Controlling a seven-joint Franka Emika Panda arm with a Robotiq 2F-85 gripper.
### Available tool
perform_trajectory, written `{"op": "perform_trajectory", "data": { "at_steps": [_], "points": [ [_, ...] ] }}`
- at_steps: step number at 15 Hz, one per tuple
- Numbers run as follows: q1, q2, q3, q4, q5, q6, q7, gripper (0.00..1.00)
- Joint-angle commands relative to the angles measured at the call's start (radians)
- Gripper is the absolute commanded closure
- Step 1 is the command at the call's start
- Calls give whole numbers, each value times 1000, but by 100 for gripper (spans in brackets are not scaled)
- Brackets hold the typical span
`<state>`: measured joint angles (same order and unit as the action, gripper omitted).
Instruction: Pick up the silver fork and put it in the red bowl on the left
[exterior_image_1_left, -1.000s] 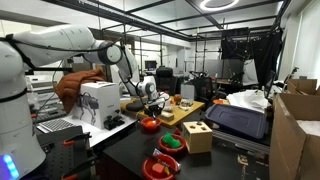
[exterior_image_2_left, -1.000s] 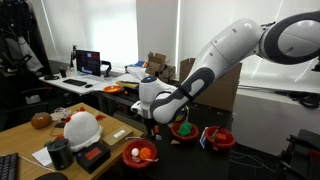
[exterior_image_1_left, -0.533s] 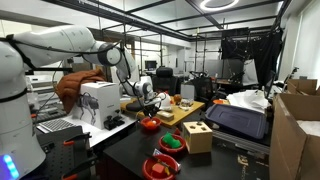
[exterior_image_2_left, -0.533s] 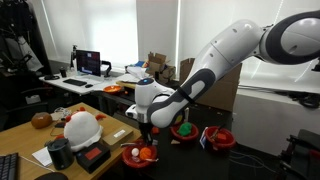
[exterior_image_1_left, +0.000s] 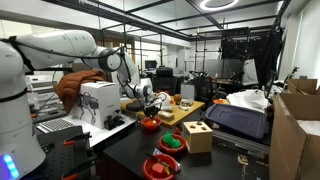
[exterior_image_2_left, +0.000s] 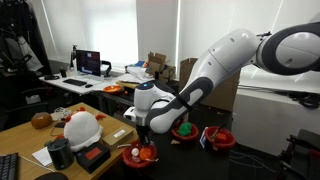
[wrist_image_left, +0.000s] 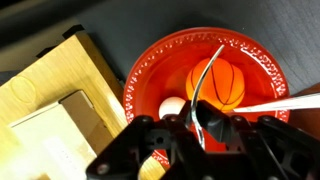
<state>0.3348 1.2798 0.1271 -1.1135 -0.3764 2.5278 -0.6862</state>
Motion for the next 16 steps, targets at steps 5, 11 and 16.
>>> {"op": "perform_trajectory", "data": {
  "at_steps": [5,11,16],
  "points": [
    [29,112,-55,159,-16,26,24,97],
    [44,143,-102,195,-11,35,40,38],
    [19,124,-97,171,7,13,24,2]
  ]
}}
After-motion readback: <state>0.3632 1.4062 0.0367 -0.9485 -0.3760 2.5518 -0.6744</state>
